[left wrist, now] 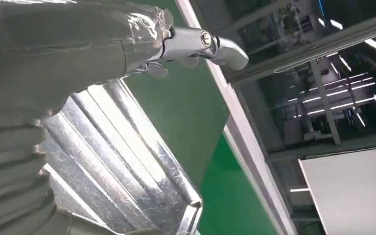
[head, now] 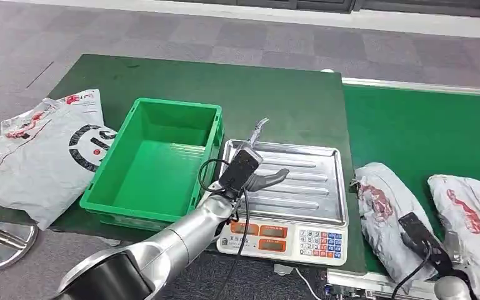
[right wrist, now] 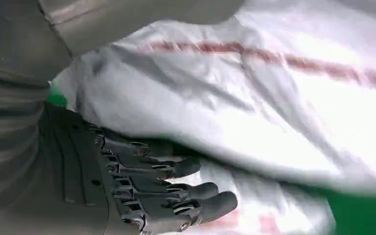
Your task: Moved the parcel from conveyor to table for the left to box.
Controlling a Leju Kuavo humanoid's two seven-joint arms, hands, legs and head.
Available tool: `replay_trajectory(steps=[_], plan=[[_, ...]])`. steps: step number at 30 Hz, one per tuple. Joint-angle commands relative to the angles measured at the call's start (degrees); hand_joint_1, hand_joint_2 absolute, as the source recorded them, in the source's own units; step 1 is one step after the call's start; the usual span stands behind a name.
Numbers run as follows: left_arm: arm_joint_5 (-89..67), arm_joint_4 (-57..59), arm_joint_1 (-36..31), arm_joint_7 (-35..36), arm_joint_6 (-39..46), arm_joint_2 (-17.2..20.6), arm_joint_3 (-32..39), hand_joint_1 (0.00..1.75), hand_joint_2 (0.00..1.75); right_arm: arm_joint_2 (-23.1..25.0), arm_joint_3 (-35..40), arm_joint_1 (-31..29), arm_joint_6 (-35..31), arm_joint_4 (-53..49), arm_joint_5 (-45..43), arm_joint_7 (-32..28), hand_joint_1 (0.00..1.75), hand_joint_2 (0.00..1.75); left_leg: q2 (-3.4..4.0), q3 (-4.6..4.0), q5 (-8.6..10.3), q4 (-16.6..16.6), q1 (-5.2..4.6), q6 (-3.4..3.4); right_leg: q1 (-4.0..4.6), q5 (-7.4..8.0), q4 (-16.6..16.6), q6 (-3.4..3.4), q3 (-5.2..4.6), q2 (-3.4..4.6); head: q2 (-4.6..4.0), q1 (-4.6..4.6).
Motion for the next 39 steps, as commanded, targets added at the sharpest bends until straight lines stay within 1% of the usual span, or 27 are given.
replay_trajectory(steps=[1, 2, 3, 4, 5, 6, 7, 8, 10, 15, 16, 20, 21, 23, 25, 27, 28, 29, 30, 31, 32, 33, 34, 35, 36, 38, 39], plan=[[-2.4, 1.4, 0.1, -0.1, -0.6, 1.1, 7.7, 0.0, 1.75, -6.7, 12.6, -7.8, 16.9, 13.0, 3.3, 0.2, 0.0, 1.75, 0.26, 0.17, -0.06, 0.0, 0.02, -0.01, 0.04, 0.03, -0.1, -0.05, 0.13, 0.16, 0.0, 0.0], [-3.1, 1.4, 0.2, -0.2, -0.6, 1.1, 8.5, 0.0, 1.75, -6.9, 13.9, -10.1, 18.7, 15.2, 3.2, -0.7, 0.0, 1.75, 0.28, 0.22, -0.07, 0.0, 0.03, 0.0, 0.06, 0.03, -0.1, -0.05, 0.2, 0.16, 0.0, 0.0], [-3.9, 1.3, 0.3, -0.2, -0.7, 1.1, 9.5, 0.0, 1.75, -6.7, 14.9, -12.1, 19.0, 17.2, 2.9, -1.8, 0.0, 1.75, 0.31, 0.28, -0.07, -0.1, 0.04, -0.01, 0.07, 0.04, -0.2, -0.07, 0.27, 0.18, 0.0, -0.02], [-4.6, 1.2, 0.5, -0.2, -0.7, 1.2, 10.3, 0.0, 1.75, -6.3, 15.6, -13.9, 19.1, 18.7, 2.7, -2.5, 0.63, 1.75, 0.5, 0.35, -0.07, -0.1, 0.05, 0.01, 0.08, 0.11, -0.2, -0.06, 0.29, 0.34, 0.0, -0.02], [-5.4, 1.1, 0.6, -0.3, -0.7, 1.2, 11.3, 0.0, 1.75, -5.8, 16.5, -15.7, 19.8, 20.2, 2.2, -3.5, 1.75, 1.75, 0.49, 0.39, -0.06, -0.1, 0.09, 0.01, 0.12, 0.13, -0.3, -0.07, 0.37, 0.32, 0.0, -0.02], [-5.9, 1.0, 0.7, -0.4, -0.6, 1.2, 12.1, 0.0, 1.75, -5.4, 16.7, -16.9, 19.6, 21.2, 1.5, -4.2, 1.75, 1.75, 0.67, 0.38, -0.07, -0.1, 0.06, 0.03, 0.1, 0.17, -0.2, -0.07, 0.31, 0.48, 0.0, -0.02], [-6.1, 0.9, 0.8, -0.4, -0.5, 1.3, 12.6, 0.0, 1.75, -5.2, 17.3, -17.8, 19.5, 21.7, 1.7, -4.0, 1.75, 1.75, 0.59, 0.4, -0.07, 0.0, 0.07, 0.07, 0.11, 0.16, -0.2, -0.05, 0.38, 0.41, 0.0, -0.02], [-6.7, 0.9, 0.9, -0.5, -0.4, 1.3, 13.3, 0.0, 1.75, -4.9, 17.5, -18.6, 19.8, 22.5, 1.1, -4.5, 1.75, 1.75, 0.73, 0.44, -0.08, -0.1, 0.07, 0.1, 0.11, 0.22, -0.3, -0.05, 0.4, 0.53, 0.0, -0.02], [-7.4, 0.8, 1.0, -0.5, -0.5, 1.3, 14.1, 0.0, 1.75, -4.6, 18.4, -19.3, 19.1, 23.3, 1.1, -4.4, 1.75, 1.75, 0.55, 0.39, -0.09, 0.1, 0.06, 0.14, 0.09, 0.18, -0.2, 0.07, 0.41, 0.39, 0.0, -0.02], [-8.5, 0.6, 1.1, -0.4, -0.4, 1.2, 15.3, 0.0, 1.75, -3.3, 18.5, -19.9, 18.0, 24.2, 0.3, -4.9, 1.75, 1.75, 0.67, 0.41, -0.03, 0.1, 0.11, 0.13, 0.14, 0.31, -0.3, 0.1, 0.44, 0.43, 0.0, -0.02], [-8.5, 0.6, 1.1, -0.4, -0.4, 1.2, 15.3, 0.0, 1.75, -3.3, 18.5, -19.9, 18.0, 24.2, 0.3, -4.9, 1.75, 1.75, 0.47, 0.35, -0.02, 0.2, 0.08, 0.22, 0.1, 0.21, -0.1, 0.17, 0.43, 0.27, 0.0, -0.02], [-8.6, 0.6, 1.0, -0.4, -0.3, 1.1, 15.5, 0.0, 1.75, -3.1, 18.2, -20.1, 17.9, 24.3, -0.1, -5.1, 1.75, 1.75, 0.44, 0.4, -0.01, 0.1, 0.09, 0.21, 0.11, 0.21, -0.2, 0.12, 0.49, 0.26, 0.0, -0.02], [-9.0, 0.6, 0.9, -0.2, -0.4, 1.0, 15.9, 0.0, 1.75, -2.7, 18.2, -20.8, 17.7, 24.8, -0.3, -5.2, 1.75, 1.75, 0.32, 0.33, -0.02, 0.2, 0.07, 0.24, 0.09, 0.18, -0.1, 0.17, 0.45, 0.21, 0.0, -0.02], [-9.7, 0.5, 0.8, -0.1, -0.3, 0.9, 16.5, 0.0, 1.75, -1.4, 17.1, -22.5, 17.5, 25.7, -1.7, -5.9, 1.75, 1.75, 0.5, 0.48, -0.05, 0.1, 0.07, 0.21, 0.11, 0.2, -0.2, 0.12, 0.55, 0.34, 0.0, -0.02], [-10.5, 0.4, 0.9, 0.0, -0.3, 0.9, 17.2, 0.0, 1.75, -0.3, 16.0, -23.5, 15.9, 25.8, -2.8, -6.5, 1.75, 1.75, 0.53, 0.39, -0.05, 0.2, 0.06, 0.22, 0.1, 0.2, -0.1, 0.14, 0.45, 0.39, 0.0, 0.0], [-11.4, 0.1, 1.1, 0.0, -0.2, 0.7, 18.3, 0.0, 1.75, 1.7, 13.3, -23.8, 10.4, 24.2, -4.6, -8.8, 1.75, 1.75, 0.64, 0.41, -0.04, 0.1, 0.07, 0.22, 0.11, 0.23, -0.2, 0.12, 0.46, 0.47, 0.0, -0.02], [-11.9, 0.1, 1.1, 0.0, -0.1, 0.6, 18.7, 0.0, 1.75, 2.5, 11.9, -23.7, 7.4, 22.7, -5.5, -10.4, 1.75, 1.75, 0.72, 0.4, -0.04, 0.1, 0.07, 0.21, 0.11, 0.25, -0.2, 0.12, 0.42, 0.56, 0.0, 0.0], [-12.7, 0.0, 1.2, -0.2, 0.1, 0.4, 19.2, 0.0, 1.75, 3.1, 10.9, -23.1, 1.9, 19.7, -5.5, -11.9, 1.75, 1.75, 0.6, 0.25, -0.03, 0.2, 0.06, 0.22, 0.09, 0.23, -0.1, 0.16, 0.31, 0.5, 0.0, -0.02], [-12.9, 0.0, 1.2, -0.2, 0.1, 0.4, 19.4, 0.0, 1.75, 3.2, 10.2, -22.8, -0.1, 18.0, -6.0, -13.0, 1.75, 1.75, 0.67, 0.27, -0.02, 0.1, 0.05, 0.21, 0.08, 0.26, -0.1, 0.14, 0.3, 0.53, 0.0, -0.02], [-13.8, 0.0, 1.2, -0.5, 0.8, 0.3, 19.6, 0.0, 1.75, 3.2, 8.3, -21.3, -1.4, 13.4, -8.2, -14.3, 1.75, 1.75, 0.57, 0.14, -0.03, 0.2, 0.02, 0.23, 0.04, 0.21, 0.0, 0.18, 0.18, 0.45, 0.0, 0.0], [-14.5, 0.0, 1.2, -0.9, 0.8, 0.1, 19.9, 0.0, 1.75, 2.8, 6.6, -18.8, -4.5, 7.4, -10.3, -15.9, 1.75, 1.75, 0.68, 0.16, -0.03, 0.2, 0.02, 0.22, 0.05, 0.24, 0.0, 0.16, 0.16, 0.55, 0.0, -0.02], [-14.9, 0.1, 1.2, -0.9, 0.7, 0.0, 20.2, 0.0, 1.75, 2.0, 6.1, -16.1, -5.2, 1.6, -11.8, -15.5, 1.75, 1.75, 0.56, 0.14, -0.01, 0.2, -0.01, 0.22, 0.02, 0.21, 0.0, 0.16, 0.15, 0.44, 0.0, 0.0], [-15.5, 0.2, 1.2, -1.1, 0.8, -0.1, 20.5, 0.0, 1.75, 1.0, 5.4, -12.5, -5.8, -5.2, -13.5, -14.8, 1.75, 1.75, 0.62, 0.17, -0.01, 0.2, 0.02, 0.2, 0.05, 0.23, -0.1, 0.13, 0.19, 0.46, 0.0, -0.02], [-16.6, 0.1, 1.4, -1.9, 1.8, -0.2, 20.3, 0.0, 1.75, 0.2, 3.6, -8.4, -9.1, -12.5, -15.9, -15.9, 1.75, 1.75, 0.33, 0.07, 0.02, 0.2, 0.01, 0.22, 0.03, 0.19, 0.0, 0.16, 0.12, 0.24, 0.0, -0.02], [-16.7, 0.2, 1.4, -2.0, 1.8, -0.3, 20.4, 0.0, 1.75, -0.4, 3.5, -6.9, -9.2, -14.9, -16.6, -15.3, 1.75, 1.75, 0.21, 0.12, 0.03, 0.2, 0.03, 0.22, 0.05, 0.15, -0.1, 0.14, 0.21, 0.09, 0.0, -0.02], [-17.6, -0.2, 1.7, -2.3, 2.7, -0.4, 20.6, 0.0, 1.75, -1.0, 1.1, -2.7, -13.4, -23.4, -20.1, -17.0, 1.75, 1.75, -0.07, 0.1, 0.04, 0.2, 0.03, 0.24, 0.05, 0.08, -0.1, 0.16, 0.27, -0.17, 0.0, -0.02], [-17.6, -0.1, 1.7, -2.3, 2.9, -0.4, 20.7, 0.0, 1.75, -0.6, 0.3, -2.6, -14.6, -24.8, -21.8, -18.8, 1.75, 1.75, -0.17, 0.11, 0.02, 0.2, 0.03, 0.24, 0.05, 0.05, -0.1, 0.16, 0.32, -0.28, 0.0, -0.02]])
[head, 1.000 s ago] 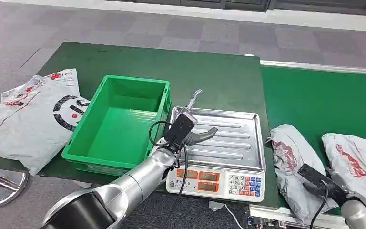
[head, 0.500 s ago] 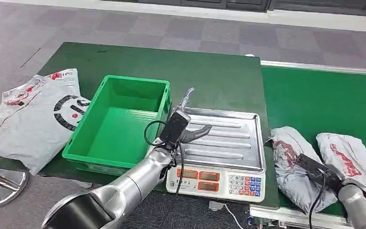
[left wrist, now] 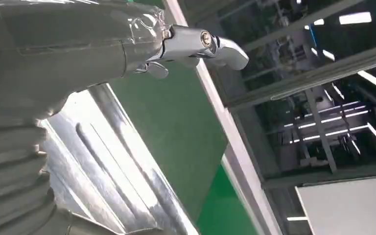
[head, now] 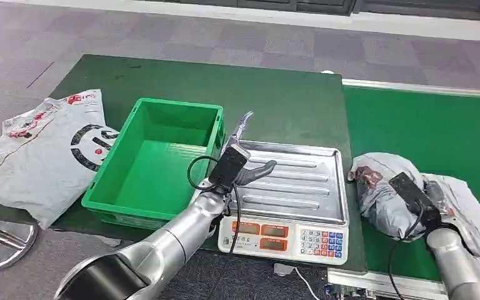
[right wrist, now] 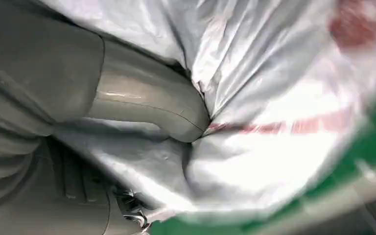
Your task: Moved the parcel from conveyor to table for the left to box.
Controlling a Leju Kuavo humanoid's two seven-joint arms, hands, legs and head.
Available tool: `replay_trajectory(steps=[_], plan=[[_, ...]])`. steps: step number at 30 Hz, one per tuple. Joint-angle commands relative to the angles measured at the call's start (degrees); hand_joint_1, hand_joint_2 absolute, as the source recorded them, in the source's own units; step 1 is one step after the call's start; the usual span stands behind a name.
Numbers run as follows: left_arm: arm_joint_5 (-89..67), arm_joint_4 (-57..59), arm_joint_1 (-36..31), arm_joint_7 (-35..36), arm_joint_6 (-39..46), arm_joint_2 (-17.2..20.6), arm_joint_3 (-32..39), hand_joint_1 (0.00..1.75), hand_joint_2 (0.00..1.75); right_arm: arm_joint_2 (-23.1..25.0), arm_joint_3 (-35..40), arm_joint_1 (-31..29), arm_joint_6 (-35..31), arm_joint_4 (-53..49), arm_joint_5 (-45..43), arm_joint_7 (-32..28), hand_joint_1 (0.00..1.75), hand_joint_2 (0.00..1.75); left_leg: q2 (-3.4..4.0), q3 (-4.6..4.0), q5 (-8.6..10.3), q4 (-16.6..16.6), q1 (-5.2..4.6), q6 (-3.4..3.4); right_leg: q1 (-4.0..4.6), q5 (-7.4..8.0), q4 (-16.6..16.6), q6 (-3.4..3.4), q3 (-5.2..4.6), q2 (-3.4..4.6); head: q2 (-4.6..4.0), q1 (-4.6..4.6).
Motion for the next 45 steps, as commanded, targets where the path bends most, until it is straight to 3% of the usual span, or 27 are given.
replay_trajectory(steps=[1, 12, 16, 20, 21, 24, 27, 32, 34, 38, 45], plan=[[-2.4, 1.4, -0.4, -0.9, 2.1, -0.3, 4.5, 0.0, 1.75, 0.3, -10.3, 12.0, -8.5, -33.3, -9.5, -3.3, 1.75, 1.75, -0.07, -0.01, -0.04, -0.1, -0.05, -0.02, -0.04, -0.09, 0.0, -0.04, 0.02, -0.14, 0.0, 0.0], [-2.3, 2.9, -1.6, 0.0, 1.6, 0.1, 5.4, 0.0, 1.75, 1.6, -8.2, 10.1, -13.6, -36.9, -13.1, -6.6, 1.75, 1.75, 0.35, -0.06, -0.14, 0.0, -0.02, -0.06, -0.02, -0.08, 0.0, -0.05, -0.16, 0.26, 0.0, 0.0], [-1.6, 3.2, -3.4, 1.9, -1.4, 0.8, 5.9, 0.0, 1.75, 2.7, -3.6, 9.0, -12.1, -40.1, -10.5, -4.3, 1.75, 1.75, 0.48, -0.03, -0.17, 0.0, -0.01, -0.07, 0.0, -0.08, 0.0, -0.07, -0.15, 0.38, 0.0, 0.0], [-2.2, 2.9, -5.3, 3.1, -2.3, 1.0, 5.7, 0.0, 1.75, 5.4, 5.0, 5.8, -9.1, -36.7, -5.0, -0.7, 1.75, 1.75, 0.79, 0.05, -0.22, 0.0, 0.07, -0.11, 0.09, -0.01, -0.1, -0.11, -0.1, 0.67, 0.0, 0.02], [-2.4, 3.0, -5.9, 3.3, -2.5, 0.9, 5.6, 0.0, 1.75, 6.2, 7.6, 4.5, -5.2, -34.8, -6.1, 0.0, 1.75, 1.75, 0.67, -0.04, -0.17, 0.0, 0.05, -0.1, 0.06, 0.0, 0.0, -0.08, -0.17, 0.58, 0.0, 0.0], [-2.6, 3.0, -7.0, 4.1, -2.7, 0.3, 5.5, 0.0, 1.75, 8.5, 10.9, 2.2, -4.1, -30.4, -6.7, -0.4, 1.75, 1.75, 0.84, 0.04, -0.17, 0.0, 0.09, -0.12, 0.1, 0.03, 0.0, -0.1, -0.14, 0.7, 0.0, 0.0], [-2.5, 3.2, -7.1, 4.1, -2.8, 0.1, 5.6, 0.0, 1.75, 8.1, 11.6, 1.7, -3.8, -29.5, -7.3, -0.9, 1.75, 1.75, 0.46, -0.08, -0.08, 0.0, 0.08, -0.13, 0.07, -0.03, 0.0, -0.06, -0.18, 0.41, 0.0, 0.0], [-2.9, 3.0, -8.2, 4.4, -3.0, -0.3, 5.2, 0.0, 1.75, 12.0, 19.6, -4.4, 4.0, -22.0, -9.0, -0.1, 1.75, 1.75, 0.68, 0.04, -0.12, -0.1, 0.09, -0.13, 0.1, 0.01, -0.1, -0.08, -0.07, 0.57, 0.0, 0.0], [-2.8, 3.0, -8.2, 4.5, -3.0, -0.3, 5.2, 0.0, 1.75, 12.3, 20.0, -4.8, 3.9, -21.5, -8.9, 0.2, 1.75, 1.75, 0.81, 0.04, -0.12, -0.1, 0.09, -0.14, 0.09, 0.02, 0.0, -0.1, -0.11, 0.72, 0.0, 0.0], [-2.8, 3.1, -8.2, 4.4, -3.0, -0.2, 5.2, 0.0, 1.75, 11.9, 20.1, -4.8, 3.8, -21.5, -9.0, 0.2, 1.75, 1.75, 0.25, -0.15, -0.01, 0.0, 0.05, -0.13, 0.05, -0.06, 0.0, -0.06, -0.21, 0.2, 0.0, 0.0], [-2.8, 3.1, -8.2, 4.4, -3.0, -0.2, 5.2, 0.0, 1.75, 11.7, 20.1, -4.8, 3.8, -21.5, -9.1, 0.1, 1.75, 1.75, 0.31, -0.08, -0.05, 0.0, 0.06, -0.13, 0.06, -0.07, 0.0, -0.08, -0.12, 0.25, 0.0, 0.0]])
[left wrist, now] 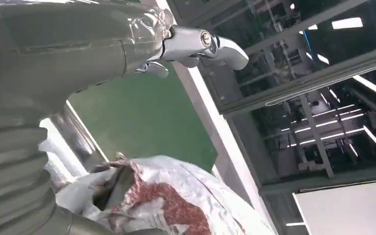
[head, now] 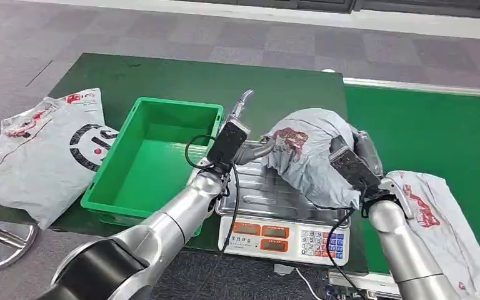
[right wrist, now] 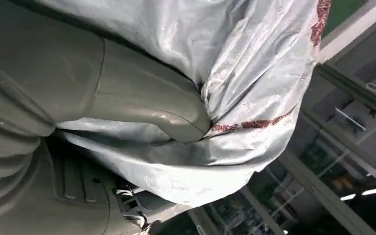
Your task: Moved the parcel from conveyor to table for the left to box.
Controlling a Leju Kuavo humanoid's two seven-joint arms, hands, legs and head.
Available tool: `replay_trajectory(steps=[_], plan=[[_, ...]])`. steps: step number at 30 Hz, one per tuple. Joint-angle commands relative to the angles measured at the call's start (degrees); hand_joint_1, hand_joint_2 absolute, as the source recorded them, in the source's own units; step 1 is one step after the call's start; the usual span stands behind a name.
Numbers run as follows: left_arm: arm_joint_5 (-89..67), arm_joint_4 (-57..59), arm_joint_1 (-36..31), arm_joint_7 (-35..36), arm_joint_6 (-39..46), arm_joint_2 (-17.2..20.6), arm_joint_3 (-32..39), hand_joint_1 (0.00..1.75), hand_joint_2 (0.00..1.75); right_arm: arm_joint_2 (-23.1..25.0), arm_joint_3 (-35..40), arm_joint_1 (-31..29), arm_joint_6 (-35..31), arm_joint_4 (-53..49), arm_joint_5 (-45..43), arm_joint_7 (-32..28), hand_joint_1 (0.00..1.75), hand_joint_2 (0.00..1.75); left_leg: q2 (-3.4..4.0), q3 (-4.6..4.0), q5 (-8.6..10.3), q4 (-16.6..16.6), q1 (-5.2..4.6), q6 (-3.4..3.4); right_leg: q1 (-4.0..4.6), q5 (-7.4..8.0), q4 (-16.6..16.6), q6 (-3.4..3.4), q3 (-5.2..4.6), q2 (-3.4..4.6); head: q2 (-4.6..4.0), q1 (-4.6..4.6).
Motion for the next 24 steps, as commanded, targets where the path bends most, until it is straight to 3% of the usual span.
replay_trajectory(steps=[1, 8, 13, 19, 20, 21, 22, 24], plan=[[0.0, 3.2, -2.7, 0.3, -0.4, -0.2, 1.8, 0.0, 1.75, 1.3, 3.5, -4.3, 0.0, 5.5, -0.4, 0.0, 1.75, 1.75, 0.18, 0.08, -0.05, 0.0, 0.01, -0.02, 0.03, 0.0, 0.0, -0.06, 0.04, 0.1, 0.0, 0.0], [0.0, 3.2, -2.7, 0.3, -0.4, -0.2, 1.8, 0.0, 1.75, 1.3, 3.5, -4.3, 0.0, 5.5, -0.4, 0.0, 1.75, 1.75, 0.28, 0.17, -0.08, 0.0, 0.04, -0.04, 0.07, 0.0, -0.1, -0.1, 0.13, 0.14, 0.0, 0.0], [-0.3, 3.4, -3.2, 1.2, -0.5, -0.8, 1.1, 0.0, 1.75, 4.4, 10.0, -7.1, 4.5, 10.5, 0.3, 2.0, 1.75, 1.75, 0.47, 0.22, -0.12, 0.0, 0.05, -0.04, 0.09, 0.02, -0.1, -0.11, 0.13, 0.32, 0.0, 0.0], [1.8, 2.6, -3.4, 2.5, 0.0, -0.8, -1.9, 0.0, 1.75, 7.1, 16.7, -6.3, 9.3, 16.0, 0.2, 3.5, 1.69, 1.75, 0.45, 0.27, -0.09, 0.0, 0.11, -0.05, 0.13, 0.03, -0.1, -0.14, 0.16, 0.31, 0.0, 0.0], [2.1, 2.6, -3.3, 2.7, 0.0, -0.8, -2.4, 0.0, 1.75, 7.0, 18.2, -5.6, 9.7, 17.4, 0.9, 3.9, 0.38, 1.75, 0.46, 0.35, -0.08, -0.1, 0.14, -0.06, 0.17, 0.04, -0.2, -0.15, 0.24, 0.3, 0.0, 0.0], [2.2, 2.7, -3.2, 2.6, 0.1, -0.8, -2.4, 0.0, 1.75, 6.8, 18.9, -4.2, 9.7, 18.0, 1.3, 4.0, 0.0, 1.75, 0.33, 0.24, -0.06, 0.0, 0.14, -0.04, 0.16, 0.02, -0.1, -0.11, 0.17, 0.22, 0.0, 0.0], [2.0, 2.9, -3.5, 3.6, -0.1, 0.0, -2.6, 0.0, 1.75, 7.5, 16.9, -1.7, 3.7, 17.5, 3.4, 5.0, 0.0, 1.75, 0.32, 0.35, -0.06, -0.1, 0.17, -0.05, 0.2, 0.03, -0.2, -0.13, 0.3, 0.18, 0.0, 0.0], [2.2, 2.7, -3.4, 3.9, -1.3, 0.8, -2.6, 0.0, 1.75, 7.2, 15.1, 0.4, 3.3, 15.2, 3.9, 4.8, 0.0, 1.75, 0.24, 0.37, -0.05, -0.1, 0.2, -0.04, 0.22, 0.01, -0.2, -0.12, 0.34, 0.12, 0.0, 0.0]])
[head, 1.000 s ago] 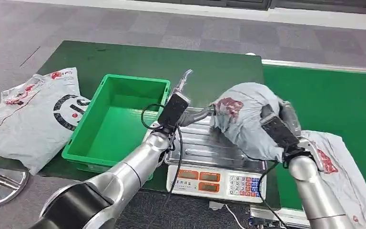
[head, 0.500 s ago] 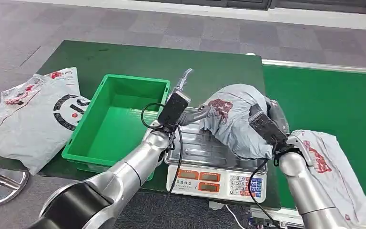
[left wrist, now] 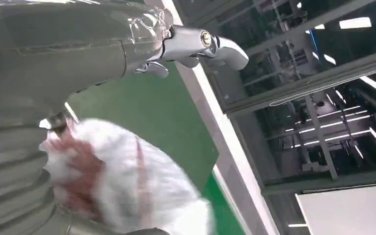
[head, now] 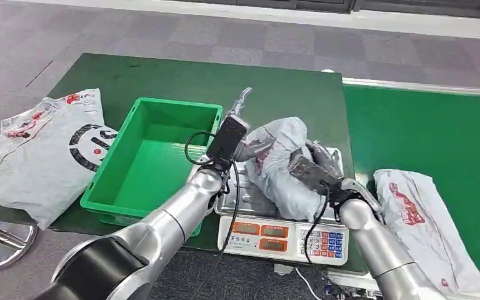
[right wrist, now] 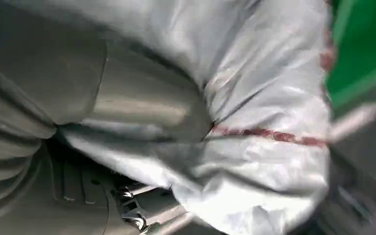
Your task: Moved the parcel from conveyor to table for the left to box.
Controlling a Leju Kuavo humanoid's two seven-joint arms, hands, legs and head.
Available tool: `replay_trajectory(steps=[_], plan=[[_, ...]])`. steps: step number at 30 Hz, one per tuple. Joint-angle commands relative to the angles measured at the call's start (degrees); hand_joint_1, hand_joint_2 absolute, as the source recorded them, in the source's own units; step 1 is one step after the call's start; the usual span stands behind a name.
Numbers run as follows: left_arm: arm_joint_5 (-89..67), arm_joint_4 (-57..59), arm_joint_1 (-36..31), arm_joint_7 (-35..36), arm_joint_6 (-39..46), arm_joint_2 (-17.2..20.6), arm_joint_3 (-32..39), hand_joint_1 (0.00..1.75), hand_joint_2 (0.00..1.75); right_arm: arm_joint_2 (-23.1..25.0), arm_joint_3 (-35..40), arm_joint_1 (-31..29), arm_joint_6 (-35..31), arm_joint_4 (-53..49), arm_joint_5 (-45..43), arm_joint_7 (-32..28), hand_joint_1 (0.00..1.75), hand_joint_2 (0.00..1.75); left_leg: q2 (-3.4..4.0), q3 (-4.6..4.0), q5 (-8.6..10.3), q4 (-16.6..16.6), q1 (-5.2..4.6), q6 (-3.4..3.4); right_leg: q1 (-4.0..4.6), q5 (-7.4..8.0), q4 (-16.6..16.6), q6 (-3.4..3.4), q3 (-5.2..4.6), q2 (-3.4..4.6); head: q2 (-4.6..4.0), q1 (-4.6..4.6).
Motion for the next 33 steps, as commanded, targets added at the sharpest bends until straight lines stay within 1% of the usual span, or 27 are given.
replay_trajectory(steps=[1, 3, 5, 7, 10, 12, 13, 24, 26, 27, 28, 29, 31, 33], plan=[[1.1, 2.4, -2.4, 1.8, -1.7, 1.2, -2.4, 0.0, 1.75, 1.4, 4.7, 4.8, -5.6, 5.1, 3.7, 1.6, 0.0, 1.75, 0.06, 0.21, -0.05, -0.1, 0.09, -0.02, 0.11, -0.02, -0.1, -0.06, 0.24, -0.03, 0.0, 0.0], [1.3, 2.3, -2.3, 1.8, -2.0, 1.4, -2.1, 0.0, 1.75, 1.4, 3.8, 5.3, -5.0, 3.4, 4.4, 2.2, 0.0, 1.75, 0.08, 0.32, -0.05, -0.1, 0.07, -0.02, 0.1, -0.03, -0.2, -0.1, 0.36, -0.07, 0.0, 0.0], [1.4, 2.2, -2.2, 1.6, -1.9, 1.7, -1.9, 0.0, 1.75, 2.1, 2.2, 5.7, -4.1, 2.4, 6.1, 2.7, 0.0, 1.75, 0.11, 0.11, -0.05, 0.0, 0.01, -0.01, 0.02, -0.01, -0.1, -0.05, 0.11, 0.02, 0.0, 0.0], [1.4, 2.1, -2.1, 1.5, -1.8, 2.0, -1.7, 0.0, 1.75, 2.8, 1.7, 5.5, -3.4, 2.5, 7.1, 2.8, 0.0, 1.75, 0.27, 0.25, -0.09, -0.1, 0.04, -0.04, 0.07, 0.0, -0.1, -0.1, 0.23, 0.11, 0.0, 0.0], [1.5, 1.7, -1.8, 1.2, -1.8, 2.2, -1.4, 0.0, 1.75, 3.5, 1.4, 5.0, -3.1, 3.2, 8.0, 2.3, 0.0, 1.75, 0.22, 0.15, -0.05, 0.0, 0.0, -0.05, 0.02, 0.0, 0.0, -0.09, 0.11, 0.09, 0.0, 0.0], [1.6, 1.5, -1.7, 1.0, -2.0, 2.3, -1.2, 0.0, 1.75, 3.6, 1.2, 4.2, -4.0, 3.4, 9.0, 2.1, 0.0, 1.75, 0.24, 0.16, -0.05, 0.0, 0.03, -0.06, 0.05, 0.02, -0.1, -0.1, 0.12, 0.1, 0.0, 0.0], [2.0, 1.2, -1.6, 1.1, -3.3, 2.4, -0.7, 0.0, 1.75, 4.1, -0.2, 4.2, -5.6, 3.3, 9.7, 1.3, 0.0, 1.75, 0.3, 0.21, -0.05, -0.1, 0.03, -0.07, 0.06, 0.03, -0.1, -0.13, 0.15, 0.13, 0.0, 0.0], [2.0, 1.2, -1.6, 1.1, -3.3, 2.4, -0.7, 0.0, 1.75, 4.1, -0.4, 3.9, -5.5, 3.1, 9.6, 1.4, 0.0, 1.75, 0.19, 0.11, 0.0, 0.0, 0.0, -0.07, 0.01, 0.05, 0.0, -0.11, 0.06, 0.1, 0.0, 0.0], [1.8, 1.3, -1.7, 2.3, -5.6, 2.6, -1.2, 0.0, 1.75, 4.4, -2.3, 4.7, -8.6, 1.1, 11.0, 0.7, 0.0, 1.75, 0.31, 0.26, -0.03, -0.1, 0.04, -0.09, 0.07, 0.06, -0.1, -0.17, 0.21, 0.14, 0.0, 0.0], [1.4, 1.2, -1.7, 2.6, -5.4, 2.7, -1.3, 0.0, 1.75, 4.5, -3.5, 4.8, -10.9, -0.3, 11.7, 0.5, 0.0, 1.75, 0.22, 0.16, -0.01, 0.0, 0.02, -0.09, 0.04, 0.04, -0.1, -0.14, 0.12, 0.09, 0.0, 0.0], [1.2, 1.1, -1.7, 2.8, -5.4, 2.6, -1.4, 0.0, 1.75, 4.5, -5.4, 5.4, -13.9, -2.9, 12.2, 0.7, 0.0, 1.75, 0.28, 0.24, -0.03, -0.1, 0.03, -0.1, 0.06, 0.04, -0.1, -0.18, 0.18, 0.11, 0.0, 0.0], [1.1, 0.8, -1.7, 3.1, -5.5, 2.5, -1.3, 0.0, 1.75, 4.2, -6.8, 6.1, -14.5, -5.6, 11.8, 0.6, 0.0, 1.75, 0.24, 0.13, -0.02, 0.0, 0.04, -0.09, 0.06, 0.05, 0.0, -0.15, 0.09, 0.1, 0.0, 0.0], [0.9, 0.3, -1.8, 3.1, -5.4, 2.3, -1.3, 0.0, 1.75, 3.6, -11.2, 8.7, -18.3, -11.3, 11.0, 0.5, 0.0, 1.75, 0.14, 0.09, -0.01, 0.0, 0.02, -0.09, 0.04, 0.02, 0.0, -0.15, 0.07, 0.0, 0.0, 0.0], [0.5, 0.2, -2.0, 3.5, -5.2, 2.1, -1.4, 0.0, 1.75, 3.3, -14.6, 11.0, -20.4, -15.1, 10.6, -0.3, 0.0, 1.75, 0.03, 0.08, -0.01, 0.0, 0.01, -0.08, 0.03, -0.01, 0.0, -0.14, 0.08, -0.1, 0.0, 0.0]])
